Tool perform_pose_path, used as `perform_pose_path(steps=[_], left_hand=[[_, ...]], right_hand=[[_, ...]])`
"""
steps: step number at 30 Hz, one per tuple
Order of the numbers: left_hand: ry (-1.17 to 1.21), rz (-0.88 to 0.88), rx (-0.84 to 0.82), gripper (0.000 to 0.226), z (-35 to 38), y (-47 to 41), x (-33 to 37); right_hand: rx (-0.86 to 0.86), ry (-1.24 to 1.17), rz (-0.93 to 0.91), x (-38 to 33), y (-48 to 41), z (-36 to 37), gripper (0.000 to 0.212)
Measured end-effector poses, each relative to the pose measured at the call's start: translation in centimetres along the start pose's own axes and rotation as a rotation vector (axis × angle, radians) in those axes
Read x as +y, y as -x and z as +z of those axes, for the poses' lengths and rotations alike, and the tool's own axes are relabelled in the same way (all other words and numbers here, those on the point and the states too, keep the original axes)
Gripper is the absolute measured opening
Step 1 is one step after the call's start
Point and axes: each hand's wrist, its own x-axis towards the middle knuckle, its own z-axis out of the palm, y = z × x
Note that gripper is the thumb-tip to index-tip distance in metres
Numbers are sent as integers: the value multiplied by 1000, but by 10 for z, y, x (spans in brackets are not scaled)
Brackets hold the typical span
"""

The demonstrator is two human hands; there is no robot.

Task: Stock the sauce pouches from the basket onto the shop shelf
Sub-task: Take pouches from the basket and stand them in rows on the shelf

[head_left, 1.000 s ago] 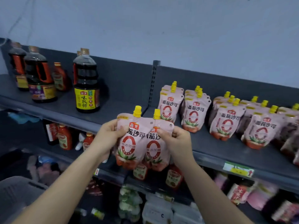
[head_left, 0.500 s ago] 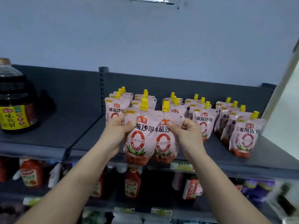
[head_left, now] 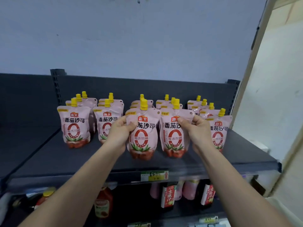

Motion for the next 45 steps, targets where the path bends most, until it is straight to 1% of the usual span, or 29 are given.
perform_pose_path(steps=[10,15,21,24,26,28,30,32,34,37,40,43,45], left_hand=[[-6,-22,116,21,41,-8,-30],[-14,-25,123,20,43,-11,-41],[-61,-23,97,20,34,-16,-39],[-116,-14,70,23,29,-19,-35],[-163,20,49,28,27,-22,-30],[-233,70,20,25,26,-24,-24],[-296,113,8,17,26,-27,-19],[-377,146,24,10,26,-30,-16],[-463,176,61,15,24,-34,-13],[-479,191,95,25,20,-37,-9],[-470,190,108,23,15,-41,-11],[-528,189,71,20,12,-43,-9],[-575,192,10,18,11,-44,-5]], right_hand=[[-78,-43,90,18,-33,-39,14],[-86,-42,176,34,-43,-49,10],[-92,-69,223,43,-49,-48,12],[-123,-74,221,41,-50,-49,15],[-143,-81,214,36,-51,-49,22],[-163,-87,174,28,-52,-47,30],[-161,-54,124,20,-54,-44,27],[-146,-2,94,15,-58,-41,18],[-125,55,79,14,-63,-38,14],[-103,128,67,15,-69,-37,14],[-122,159,51,16,-71,-38,9],[-188,182,62,13,-71,-42,20],[-232,224,74,10,-72,-42,23]])
